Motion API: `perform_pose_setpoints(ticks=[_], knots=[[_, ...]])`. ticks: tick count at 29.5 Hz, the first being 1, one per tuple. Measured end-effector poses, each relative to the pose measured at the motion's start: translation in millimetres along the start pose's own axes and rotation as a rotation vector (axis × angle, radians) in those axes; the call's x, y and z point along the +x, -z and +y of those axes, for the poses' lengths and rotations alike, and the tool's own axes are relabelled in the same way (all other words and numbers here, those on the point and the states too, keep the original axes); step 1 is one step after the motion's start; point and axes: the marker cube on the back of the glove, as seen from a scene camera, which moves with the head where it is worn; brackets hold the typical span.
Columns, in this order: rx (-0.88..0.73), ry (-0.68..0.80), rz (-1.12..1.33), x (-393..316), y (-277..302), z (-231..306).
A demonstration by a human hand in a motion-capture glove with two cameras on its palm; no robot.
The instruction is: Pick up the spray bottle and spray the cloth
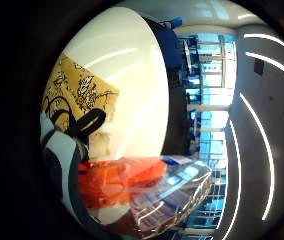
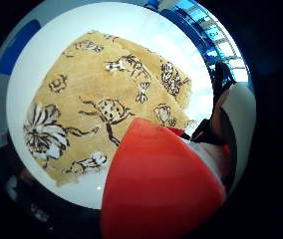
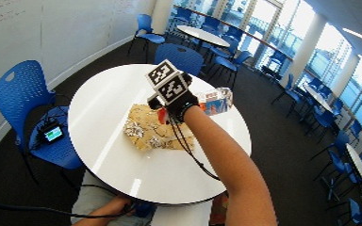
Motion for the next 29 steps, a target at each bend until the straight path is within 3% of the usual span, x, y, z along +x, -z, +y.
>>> perform_pose_setpoints(ticks=[18,29], knots=[[0.215,0.005,-0.591,9.0,72.3,-3.0],[0.312,0.106,-1.308,23.4,104.3,1.7]])
